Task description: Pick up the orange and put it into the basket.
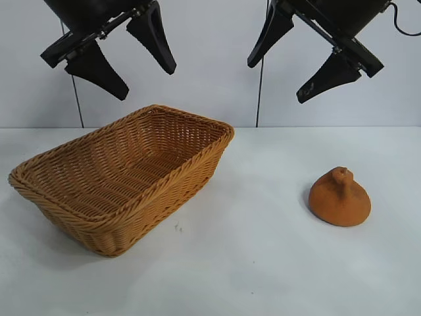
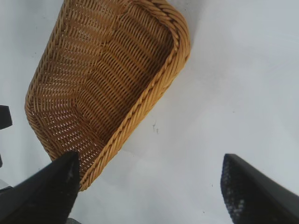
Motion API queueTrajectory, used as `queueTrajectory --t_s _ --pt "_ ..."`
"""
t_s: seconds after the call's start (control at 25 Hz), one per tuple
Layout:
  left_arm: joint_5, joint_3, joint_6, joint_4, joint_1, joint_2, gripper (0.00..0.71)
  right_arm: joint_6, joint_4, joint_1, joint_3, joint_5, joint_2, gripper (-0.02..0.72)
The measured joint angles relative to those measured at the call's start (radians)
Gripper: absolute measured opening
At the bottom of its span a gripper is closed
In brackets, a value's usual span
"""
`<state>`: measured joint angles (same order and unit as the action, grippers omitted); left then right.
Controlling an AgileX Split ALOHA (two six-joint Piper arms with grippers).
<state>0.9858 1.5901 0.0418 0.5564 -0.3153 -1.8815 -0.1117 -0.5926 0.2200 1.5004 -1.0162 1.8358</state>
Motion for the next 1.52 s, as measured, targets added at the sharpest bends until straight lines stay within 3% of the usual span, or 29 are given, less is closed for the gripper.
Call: queueTrajectory --t_s 1.08,1.4,1.52 --pt "-0.048 0.0 -0.017 -0.001 0.007 0.0 0.528 -0.002 0.003 0.0 0.0 0.003 0.0 0.568" --pt "0.066 -0.002 -0.137 -0.087 0.132 0.025 0.528 -0.002 0.003 0.0 0.0 0.005 0.0 0.568" --pt "0.08 -0.021 -0.212 -0.167 0.15 0.089 0.528 -0.002 0.003 0.0 0.0 0.01 0.0 0.568"
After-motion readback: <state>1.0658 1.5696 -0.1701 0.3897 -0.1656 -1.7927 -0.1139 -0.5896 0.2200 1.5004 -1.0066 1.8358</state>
